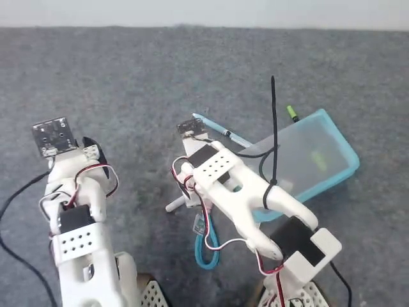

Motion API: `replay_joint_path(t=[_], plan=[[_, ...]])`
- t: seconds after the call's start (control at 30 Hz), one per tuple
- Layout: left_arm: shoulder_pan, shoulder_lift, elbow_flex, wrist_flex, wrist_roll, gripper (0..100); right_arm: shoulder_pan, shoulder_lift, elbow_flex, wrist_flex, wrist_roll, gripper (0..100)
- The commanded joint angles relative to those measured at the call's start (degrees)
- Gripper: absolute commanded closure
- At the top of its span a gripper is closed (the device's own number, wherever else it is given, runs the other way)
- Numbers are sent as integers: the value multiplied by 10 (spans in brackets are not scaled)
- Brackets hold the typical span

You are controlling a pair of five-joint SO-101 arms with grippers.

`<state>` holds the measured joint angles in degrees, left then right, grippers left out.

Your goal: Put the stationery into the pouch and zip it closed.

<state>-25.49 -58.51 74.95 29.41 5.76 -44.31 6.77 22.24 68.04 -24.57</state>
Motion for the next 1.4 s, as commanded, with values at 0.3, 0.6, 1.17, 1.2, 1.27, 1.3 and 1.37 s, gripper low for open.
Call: replay_joint_path(t=[0.3,0.6,1.17,1.2,1.27,1.3,1.37], plan=[[-2,9,-29,-25,-6,935,-18,64,-55,-10,-45,838],[-2,9,-29,-25,-6,935,33,65,-122,89,158,988],[140,6,-10,34,-98,934,138,-309,-142,257,491,992],[164,5,-13,47,-114,927,130,-334,-138,261,497,992],[201,4,-29,76,-127,889,100,-393,-119,265,503,992],[217,4,-40,92,-127,864,77,-424,-104,266,506,992],[242,4,-65,132,-129,824,38,-485,-63,267,503,992]])
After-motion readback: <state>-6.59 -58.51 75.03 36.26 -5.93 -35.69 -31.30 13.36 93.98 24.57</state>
